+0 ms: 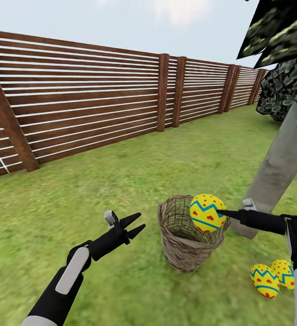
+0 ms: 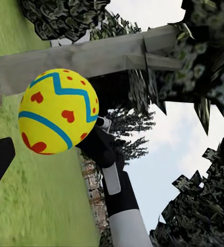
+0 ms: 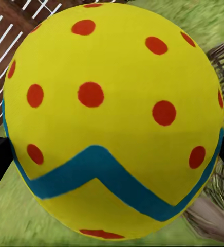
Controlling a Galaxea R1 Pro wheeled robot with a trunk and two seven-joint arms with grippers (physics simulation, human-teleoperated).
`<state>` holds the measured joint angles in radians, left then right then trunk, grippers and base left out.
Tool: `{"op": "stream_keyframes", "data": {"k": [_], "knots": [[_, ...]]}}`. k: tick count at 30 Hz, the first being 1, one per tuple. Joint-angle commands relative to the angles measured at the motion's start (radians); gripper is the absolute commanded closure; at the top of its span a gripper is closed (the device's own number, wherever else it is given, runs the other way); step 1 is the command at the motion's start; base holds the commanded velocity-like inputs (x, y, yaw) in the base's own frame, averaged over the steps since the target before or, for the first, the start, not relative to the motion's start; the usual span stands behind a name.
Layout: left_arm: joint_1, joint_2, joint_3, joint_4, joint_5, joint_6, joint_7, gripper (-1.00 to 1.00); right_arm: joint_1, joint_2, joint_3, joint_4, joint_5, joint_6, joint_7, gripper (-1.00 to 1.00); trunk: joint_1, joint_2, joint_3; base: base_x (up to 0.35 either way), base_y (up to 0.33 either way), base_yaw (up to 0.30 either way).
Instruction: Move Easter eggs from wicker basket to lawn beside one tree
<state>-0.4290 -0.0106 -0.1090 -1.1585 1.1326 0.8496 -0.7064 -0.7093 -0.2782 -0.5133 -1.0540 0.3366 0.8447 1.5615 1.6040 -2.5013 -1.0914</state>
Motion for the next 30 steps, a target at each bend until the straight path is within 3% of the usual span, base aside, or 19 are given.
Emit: {"op": "stream_keyframes", "data": {"k": [1, 6, 30], "knots": [[-0.001, 0.0, 0.0, 0.0, 0.003, 0.005, -0.001, -1.0, -0.001, 0.001, -0.002, 0.0, 0.01, 0.011, 0.009, 1.0, -0.001, 0.0, 0.003, -0.343, 0.0, -0.034], [-0.001, 0.0, 0.0, 0.0, 0.004, 0.005, -0.001, -1.0, -0.001, 0.001, -0.002, 0.002, 0.01, 0.011, 0.009, 1.0, -0.003, 0.001, 0.025, -0.272, 0.0, -0.196], [-0.001, 0.0, 0.002, 0.0, 0.006, 0.002, -0.007, -1.0, -0.001, 0.002, -0.002, 0.022, 0.008, 0.009, 0.009, 1.0, -0.003, 0.001, 0.043, -0.004, 0.0, -0.254]]}}
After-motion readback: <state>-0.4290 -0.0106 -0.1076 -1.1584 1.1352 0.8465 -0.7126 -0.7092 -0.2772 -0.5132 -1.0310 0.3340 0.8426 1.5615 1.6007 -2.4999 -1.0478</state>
